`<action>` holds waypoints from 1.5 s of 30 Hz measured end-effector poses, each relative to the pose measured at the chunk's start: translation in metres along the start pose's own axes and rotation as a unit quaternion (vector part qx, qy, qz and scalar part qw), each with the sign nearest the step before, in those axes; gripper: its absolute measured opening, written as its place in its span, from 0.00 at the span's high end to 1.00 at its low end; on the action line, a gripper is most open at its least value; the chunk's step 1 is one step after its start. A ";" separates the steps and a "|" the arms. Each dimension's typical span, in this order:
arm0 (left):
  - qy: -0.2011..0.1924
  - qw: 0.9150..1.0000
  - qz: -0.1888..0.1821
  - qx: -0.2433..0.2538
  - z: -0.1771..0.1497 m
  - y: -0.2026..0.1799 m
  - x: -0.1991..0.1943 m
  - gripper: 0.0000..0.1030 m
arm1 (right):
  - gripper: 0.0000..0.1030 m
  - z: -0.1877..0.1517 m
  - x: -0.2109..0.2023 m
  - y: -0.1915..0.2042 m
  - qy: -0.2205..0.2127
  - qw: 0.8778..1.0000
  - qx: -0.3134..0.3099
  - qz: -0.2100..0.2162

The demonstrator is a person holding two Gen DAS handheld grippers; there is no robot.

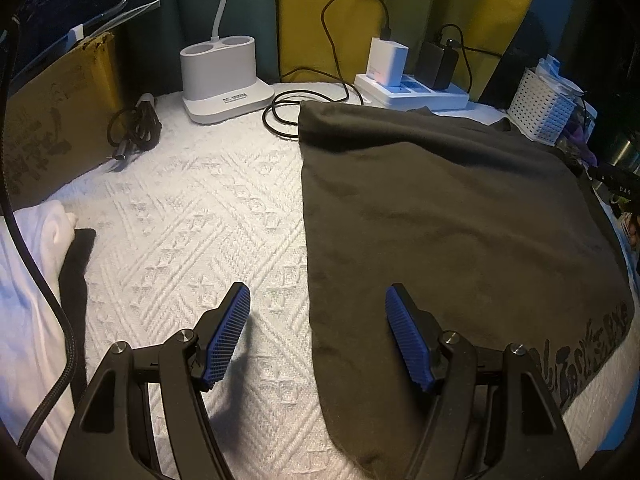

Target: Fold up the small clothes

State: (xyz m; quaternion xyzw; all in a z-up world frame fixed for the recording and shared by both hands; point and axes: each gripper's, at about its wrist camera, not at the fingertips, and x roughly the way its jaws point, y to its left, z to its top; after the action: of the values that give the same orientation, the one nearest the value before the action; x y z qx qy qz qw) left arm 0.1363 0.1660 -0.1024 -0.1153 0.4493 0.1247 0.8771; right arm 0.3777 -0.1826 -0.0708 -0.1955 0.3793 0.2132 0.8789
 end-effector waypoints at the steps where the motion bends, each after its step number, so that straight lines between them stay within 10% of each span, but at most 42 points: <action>1: 0.001 1.000 0.000 0.000 -0.001 0.000 0.000 0.32 | 0.11 0.000 0.001 0.004 0.000 1.000 -0.008 -0.004; 13: 0.006 1.000 -0.003 0.008 -0.003 -0.007 0.003 0.32 | 0.13 0.032 0.058 0.000 0.003 0.989 -0.053 -0.138; 28: 0.006 0.999 -0.046 0.006 -0.034 -0.005 -0.025 0.32 | 0.13 -0.003 -0.019 0.023 -0.006 0.998 -0.032 -0.061; 43: -0.015 0.998 -0.058 0.033 -0.078 -0.013 -0.050 0.32 | 0.13 -0.141 -0.110 -0.009 0.016 0.994 0.107 -0.026; 45: -0.020 0.997 -0.067 0.034 -0.080 -0.014 -0.053 0.32 | 0.26 -0.155 -0.114 -0.014 0.019 0.991 0.134 -0.008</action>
State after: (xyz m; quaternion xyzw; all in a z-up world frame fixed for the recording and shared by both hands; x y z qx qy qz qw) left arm 0.0506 0.1213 -0.1035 -0.1124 0.4272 0.0522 0.8956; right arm 0.2240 -0.2985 -0.0818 -0.0830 0.4197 0.1498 0.8914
